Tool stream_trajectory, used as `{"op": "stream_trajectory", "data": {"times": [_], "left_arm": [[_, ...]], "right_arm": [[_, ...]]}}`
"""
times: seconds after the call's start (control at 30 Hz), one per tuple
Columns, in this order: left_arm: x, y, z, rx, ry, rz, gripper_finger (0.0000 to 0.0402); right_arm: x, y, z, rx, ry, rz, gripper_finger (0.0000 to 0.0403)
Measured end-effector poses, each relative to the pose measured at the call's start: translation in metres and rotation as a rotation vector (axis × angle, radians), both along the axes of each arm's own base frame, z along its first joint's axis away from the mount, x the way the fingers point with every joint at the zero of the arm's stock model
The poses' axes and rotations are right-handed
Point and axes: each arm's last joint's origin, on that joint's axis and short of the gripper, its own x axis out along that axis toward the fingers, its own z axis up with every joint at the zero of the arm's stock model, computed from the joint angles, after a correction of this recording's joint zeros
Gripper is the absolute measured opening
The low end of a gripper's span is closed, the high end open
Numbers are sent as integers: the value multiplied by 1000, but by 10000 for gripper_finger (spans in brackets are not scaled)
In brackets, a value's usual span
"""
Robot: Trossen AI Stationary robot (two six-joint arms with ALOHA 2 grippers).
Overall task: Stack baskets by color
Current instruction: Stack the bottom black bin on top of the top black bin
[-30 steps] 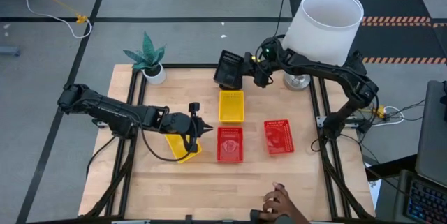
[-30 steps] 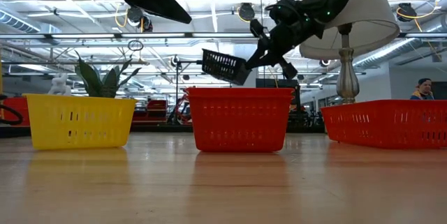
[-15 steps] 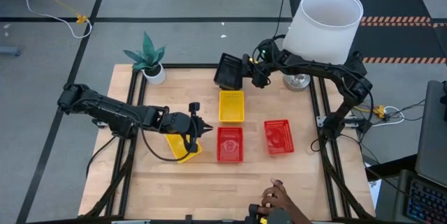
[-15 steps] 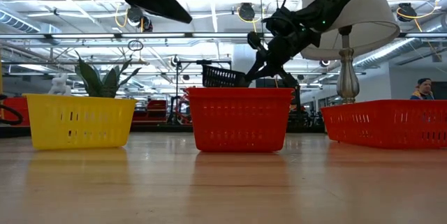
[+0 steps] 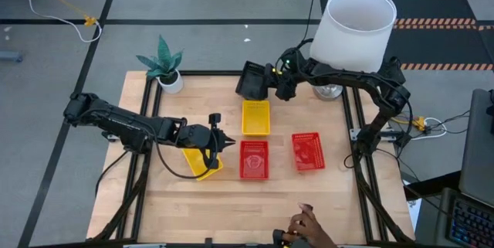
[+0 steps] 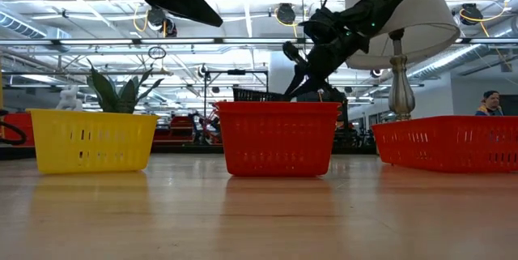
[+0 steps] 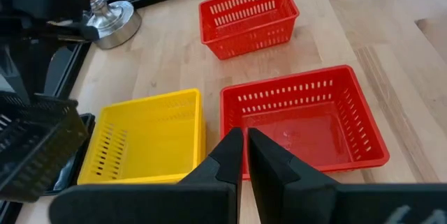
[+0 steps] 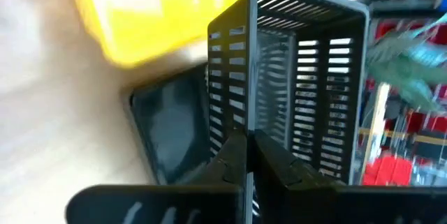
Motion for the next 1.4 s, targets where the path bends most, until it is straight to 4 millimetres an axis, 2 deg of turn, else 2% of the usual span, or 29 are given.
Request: {"op": "stream_trajectory", "data": {"times": [0.23,0.47,0.63,0.8,0.93,1.17,1.27,1.4], "left_arm": [[0,0,0,0,0,0,26],[0,0,0,21,-2,-9,26],[2,7,3,128,-36,94,26],[7,31,8,137,-87,211,26],[8,56,9,160,-85,239,26],[10,96,10,211,-80,151,32],[13,114,6,227,-37,92,72],[26,134,9,303,-15,57,158]], "right_arm": [[4,3,0,-69,17,-24,0],[5,0,2,-144,41,-124,0],[6,1,2,-189,60,-103,0],[5,1,2,-206,73,-92,0],[4,1,0,-201,96,-82,0],[1,0,-2,-190,122,-81,0],[-1,-3,-1,-192,119,-91,0],[-3,-5,-2,-189,120,-97,0]]}}
